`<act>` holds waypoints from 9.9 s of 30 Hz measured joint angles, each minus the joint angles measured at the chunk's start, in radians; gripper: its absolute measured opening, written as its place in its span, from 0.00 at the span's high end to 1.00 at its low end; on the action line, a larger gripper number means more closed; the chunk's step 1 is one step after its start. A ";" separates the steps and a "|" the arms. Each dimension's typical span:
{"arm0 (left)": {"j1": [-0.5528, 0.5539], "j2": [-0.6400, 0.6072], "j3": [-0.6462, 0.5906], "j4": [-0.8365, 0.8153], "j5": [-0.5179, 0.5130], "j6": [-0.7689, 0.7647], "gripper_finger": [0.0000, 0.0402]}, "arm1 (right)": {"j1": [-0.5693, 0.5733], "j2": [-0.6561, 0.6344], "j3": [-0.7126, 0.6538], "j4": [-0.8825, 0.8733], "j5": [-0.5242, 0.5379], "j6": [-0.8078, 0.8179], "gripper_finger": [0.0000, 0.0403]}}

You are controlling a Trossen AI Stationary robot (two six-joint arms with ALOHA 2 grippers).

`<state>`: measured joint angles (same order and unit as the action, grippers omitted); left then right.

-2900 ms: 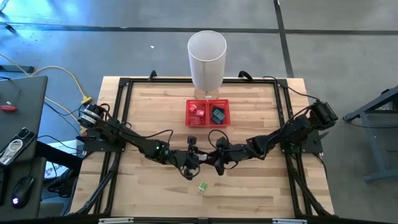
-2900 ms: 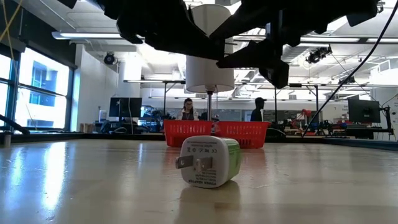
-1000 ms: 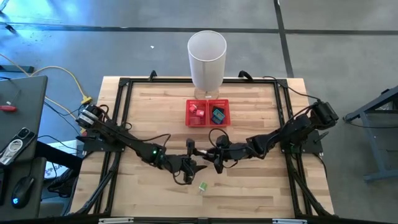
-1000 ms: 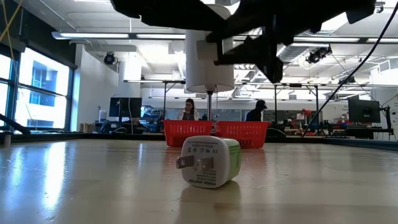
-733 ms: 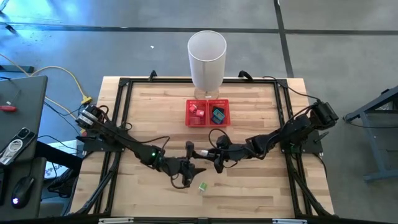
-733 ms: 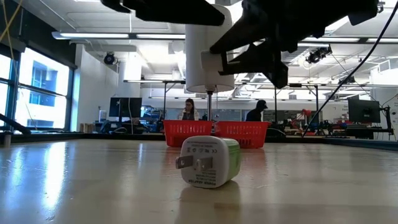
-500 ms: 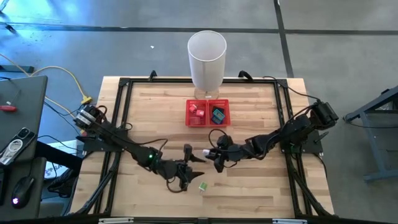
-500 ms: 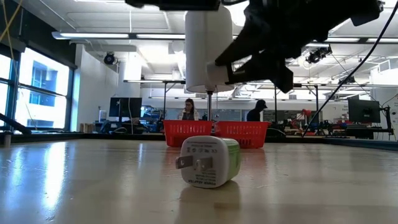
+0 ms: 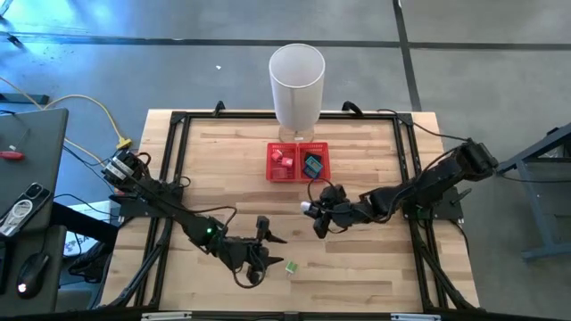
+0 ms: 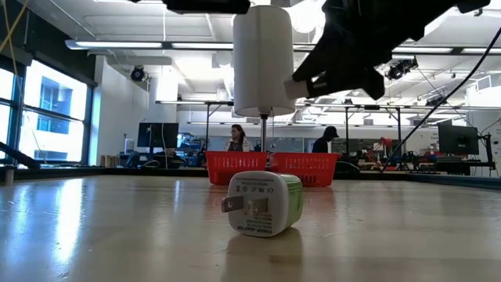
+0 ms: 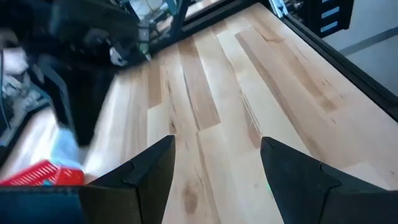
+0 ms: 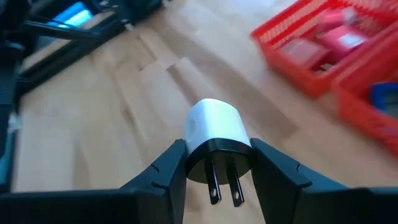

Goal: Pick & Place Office items
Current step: Put the white charger adapter into the left red bin, then put the green charger adapter into the left red bin

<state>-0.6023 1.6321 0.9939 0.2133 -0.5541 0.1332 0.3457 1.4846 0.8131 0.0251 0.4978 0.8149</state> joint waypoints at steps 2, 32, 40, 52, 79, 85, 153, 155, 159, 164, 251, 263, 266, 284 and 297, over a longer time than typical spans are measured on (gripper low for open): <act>0.000 0.000 0.000 -0.017 0.001 -0.024 0.43 | 0.000 -0.026 0.000 -0.042 0.029 -0.007 0.67; 0.031 0.000 0.000 -0.136 0.113 -0.186 0.43 | -0.319 -0.084 0.092 -0.400 0.075 -0.191 0.67; 0.056 -0.001 0.000 -0.154 0.121 -0.186 0.43 | -0.412 -0.052 0.097 -0.407 0.037 -0.235 0.67; 0.061 -0.001 0.000 -0.194 0.121 -0.186 0.43 | -0.467 0.045 0.098 -0.303 0.023 -0.314 0.67; 0.061 -0.001 0.000 -0.253 0.068 -0.174 0.43 | -0.359 0.162 0.214 -0.212 -0.058 -0.383 0.67; 0.032 -0.004 0.000 -0.260 -0.154 -0.033 0.43 | -0.252 0.161 0.261 -0.208 -0.203 -0.336 0.67; 0.030 -0.004 0.000 -0.053 -0.403 0.255 0.68 | -0.107 0.161 0.262 0.073 -0.424 -0.218 0.66; 0.030 -0.004 0.000 -0.053 -0.402 0.256 0.68 | -0.108 0.161 0.262 0.071 -0.433 -0.222 0.65; 0.025 -0.003 0.000 -0.055 -0.387 0.259 0.68 | -0.108 0.161 0.262 0.052 -0.452 -0.241 0.60; 0.010 -0.003 0.000 -0.059 -0.359 0.258 0.68 | -0.107 0.161 0.262 0.036 -0.509 -0.265 0.52; 0.850 0.151 -0.198 0.312 0.292 -0.205 0.58 | 0.039 0.161 0.261 -0.381 -0.156 -0.033 0.43; 0.835 0.119 -0.198 0.295 0.290 -0.148 0.58 | 0.039 0.161 0.261 -0.385 -0.160 -0.033 0.43; 0.827 0.079 -0.198 0.259 0.289 -0.146 0.58 | 0.039 0.161 0.261 -0.389 -0.161 -0.033 0.43; 0.585 -0.282 -0.198 -0.215 0.289 -0.236 0.57 | 0.047 0.161 0.261 -0.389 -0.214 0.001 0.43; 0.399 -0.294 -0.198 -0.207 0.279 -0.335 0.15 | 0.185 0.160 0.261 -0.534 -0.130 0.230 0.43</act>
<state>-0.2038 1.3380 0.7963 0.0059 -0.2746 -0.2022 0.5304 1.6447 1.0744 -0.5087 0.3682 1.0450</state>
